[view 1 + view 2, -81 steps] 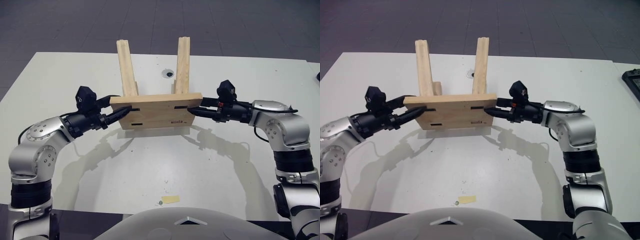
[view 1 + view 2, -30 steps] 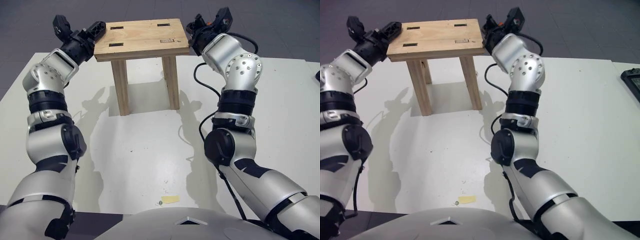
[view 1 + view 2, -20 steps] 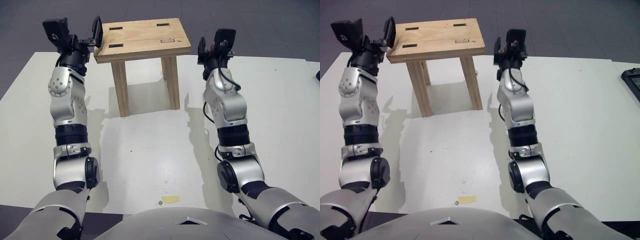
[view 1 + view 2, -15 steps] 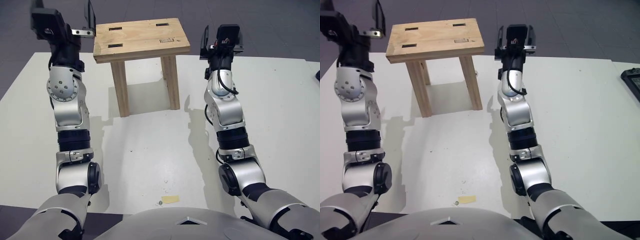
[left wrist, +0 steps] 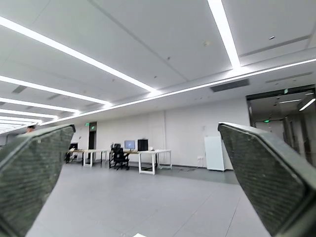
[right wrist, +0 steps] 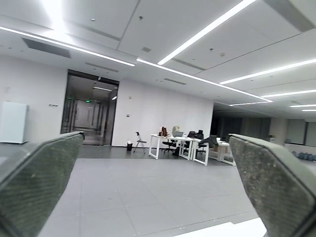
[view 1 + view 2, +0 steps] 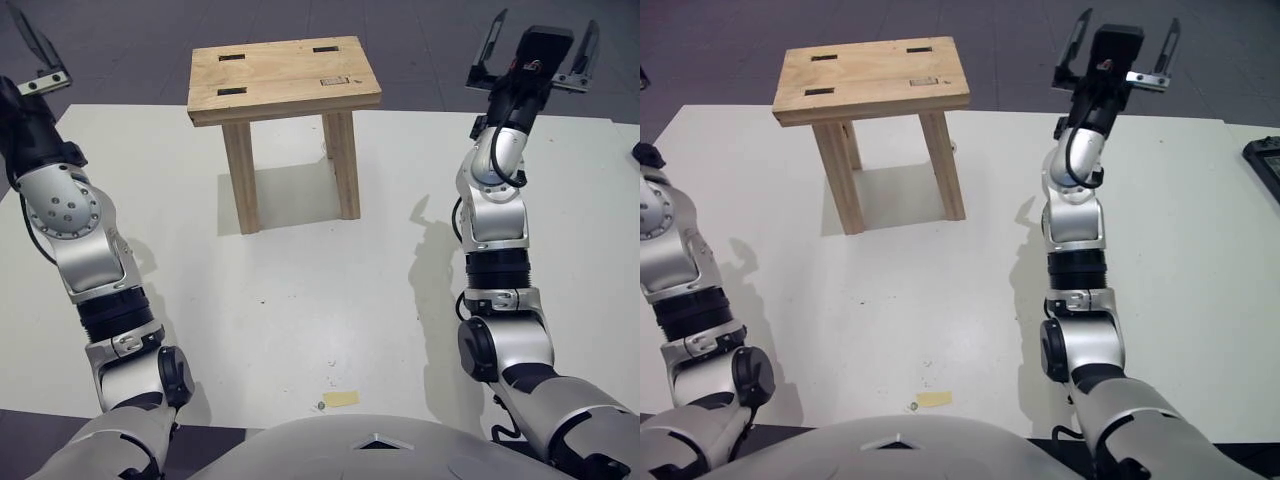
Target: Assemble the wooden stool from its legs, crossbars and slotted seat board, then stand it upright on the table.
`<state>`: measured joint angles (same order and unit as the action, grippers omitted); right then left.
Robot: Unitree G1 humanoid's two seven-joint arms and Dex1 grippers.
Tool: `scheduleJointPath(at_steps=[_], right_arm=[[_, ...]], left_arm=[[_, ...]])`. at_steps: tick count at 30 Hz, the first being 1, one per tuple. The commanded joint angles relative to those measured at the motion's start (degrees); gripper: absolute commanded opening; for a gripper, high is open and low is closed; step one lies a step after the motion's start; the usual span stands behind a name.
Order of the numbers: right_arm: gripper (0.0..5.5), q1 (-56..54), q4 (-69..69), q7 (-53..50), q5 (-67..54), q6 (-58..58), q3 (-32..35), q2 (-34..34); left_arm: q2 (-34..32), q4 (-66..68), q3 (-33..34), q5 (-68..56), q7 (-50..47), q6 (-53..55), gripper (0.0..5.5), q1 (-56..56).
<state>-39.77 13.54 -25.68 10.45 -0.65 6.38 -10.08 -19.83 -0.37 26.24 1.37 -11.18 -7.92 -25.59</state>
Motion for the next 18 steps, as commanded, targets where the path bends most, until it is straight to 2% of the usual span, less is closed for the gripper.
scheduleJointPath(at_steps=[1,18], right_arm=[[5.38,0.29,-0.76,-0.57,1.27,0.07,1.02,-0.73],[5.38,1.06,-3.5,-1.27,5.01,-0.72,1.37,-0.79]], left_arm=[[0.51,-1.65,0.48,-1.57,-0.45,1.76,5.4,1.34],[0.14,0.15,-2.76,-1.49,-0.57,4.57,5.4,-0.88]])
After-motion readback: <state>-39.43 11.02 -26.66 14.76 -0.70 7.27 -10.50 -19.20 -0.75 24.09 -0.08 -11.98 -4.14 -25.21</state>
